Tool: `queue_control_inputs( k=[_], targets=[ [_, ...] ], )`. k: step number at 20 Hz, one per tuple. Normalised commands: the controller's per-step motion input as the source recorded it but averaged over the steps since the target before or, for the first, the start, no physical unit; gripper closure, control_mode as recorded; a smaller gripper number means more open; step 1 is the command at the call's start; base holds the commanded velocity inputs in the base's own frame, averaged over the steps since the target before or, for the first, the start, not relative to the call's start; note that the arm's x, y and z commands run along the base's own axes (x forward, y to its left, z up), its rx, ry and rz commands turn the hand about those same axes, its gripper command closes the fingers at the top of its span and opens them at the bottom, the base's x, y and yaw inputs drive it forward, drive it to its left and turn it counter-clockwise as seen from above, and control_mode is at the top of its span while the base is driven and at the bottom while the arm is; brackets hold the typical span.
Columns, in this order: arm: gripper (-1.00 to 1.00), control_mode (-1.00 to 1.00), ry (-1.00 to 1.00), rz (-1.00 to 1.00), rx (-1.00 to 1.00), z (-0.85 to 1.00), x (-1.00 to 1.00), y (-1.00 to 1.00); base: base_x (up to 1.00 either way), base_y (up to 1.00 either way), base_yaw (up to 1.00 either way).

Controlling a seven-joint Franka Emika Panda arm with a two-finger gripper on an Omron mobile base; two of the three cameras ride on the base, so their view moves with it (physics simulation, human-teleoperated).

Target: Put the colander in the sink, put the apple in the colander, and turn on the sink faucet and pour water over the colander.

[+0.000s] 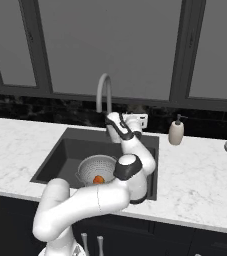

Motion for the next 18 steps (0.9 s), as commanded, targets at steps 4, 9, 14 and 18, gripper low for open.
queue_control_inputs(
  k=[4,9,14,18],
  targets=[
    [1.0,-1.0,0.07,-0.08,0.0,-0.07,-0.08,-0.77,0.0,0.0,0.0],
    [1.0,-1.0,0.03,-0.07,0.0,-0.06,-0.1,-0.73,0.0,0.0,0.0],
    [1.0,-1.0,0.02,-0.06,0.0,-0.01,-0.07,-0.52,0.0,0.0,0.0],
    [1.0,-1.0,0.01,-0.1,0.01,0.0,-0.08,-0.35,0.0,0.0,0.0]
  ],
)
